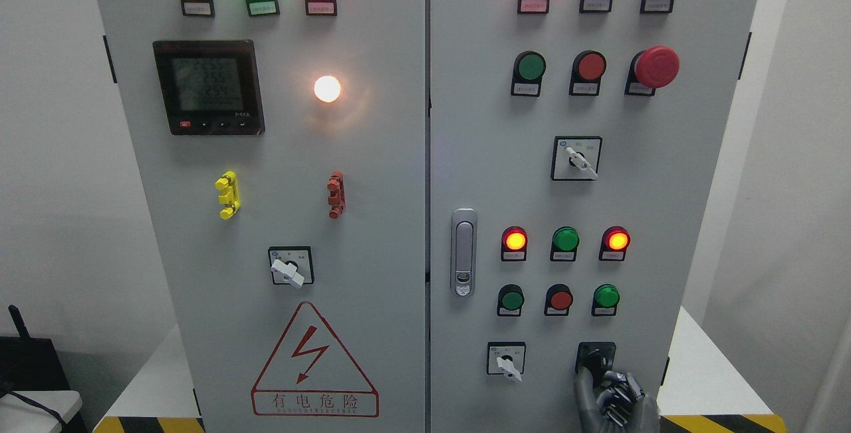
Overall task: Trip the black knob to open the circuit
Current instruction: 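Rotate the black knob with the right hand to the off position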
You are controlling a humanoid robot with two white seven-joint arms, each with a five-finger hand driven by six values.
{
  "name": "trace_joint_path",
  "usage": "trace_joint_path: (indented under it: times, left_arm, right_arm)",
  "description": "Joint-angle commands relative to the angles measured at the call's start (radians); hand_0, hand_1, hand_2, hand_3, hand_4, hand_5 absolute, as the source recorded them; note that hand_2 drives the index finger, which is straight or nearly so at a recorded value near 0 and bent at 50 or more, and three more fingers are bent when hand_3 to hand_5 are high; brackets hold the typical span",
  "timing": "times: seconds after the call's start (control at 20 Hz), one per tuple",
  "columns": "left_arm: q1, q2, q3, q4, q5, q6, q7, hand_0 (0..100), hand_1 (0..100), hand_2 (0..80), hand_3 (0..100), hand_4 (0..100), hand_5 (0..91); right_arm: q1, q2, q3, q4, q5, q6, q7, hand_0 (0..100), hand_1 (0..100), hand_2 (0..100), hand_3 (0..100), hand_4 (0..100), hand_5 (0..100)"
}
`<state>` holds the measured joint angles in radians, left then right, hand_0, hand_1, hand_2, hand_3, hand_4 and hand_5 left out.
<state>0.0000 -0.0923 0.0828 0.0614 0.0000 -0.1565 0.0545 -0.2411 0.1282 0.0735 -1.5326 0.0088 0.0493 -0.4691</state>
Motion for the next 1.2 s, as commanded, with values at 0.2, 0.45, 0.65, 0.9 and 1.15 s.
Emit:
trace_joint_path:
  times: [0.2,0.45,0.65,0.9,1.15]
  left_arm:
    - [-0.008,-0.001,0.0,0.0,-0.032,0.0,-0.001,12,39,0.0,0,0,0.0]
    - [-0.008,0.0,0.0,0.0,-0.034,0.0,-0.001,12,39,0.0,0,0,0.0]
    - [-0.008,0.0,0.0,0.0,-0.034,0.0,-0.001,12,39,0.0,0,0,0.0]
    - [-0.008,0.0,0.0,0.0,-0.032,0.0,-0.001,12,39,0.0,0,0,0.0]
    - [-0.008,0.0,0.0,0.0,-0.032,0.0,-0.001,12,39,0.0,0,0,0.0]
  right_arm:
    - [0.0,-0.001,0.006,-0.003,-0.023,0.001,0.027,64,76,66,96,95,97]
    - [-0.001,-0.001,0.006,-0.004,-0.032,0.0,0.029,64,77,66,97,95,97]
    - [0.0,-0.001,0.009,-0.004,-0.052,0.001,0.029,64,77,66,97,96,97]
    - [0.0,-0.001,0.014,-0.008,-0.05,0.0,0.038,64,77,66,97,96,98]
    - [0.0,-0.001,0.014,-0.011,-0.05,0.0,0.049,65,77,66,97,96,98]
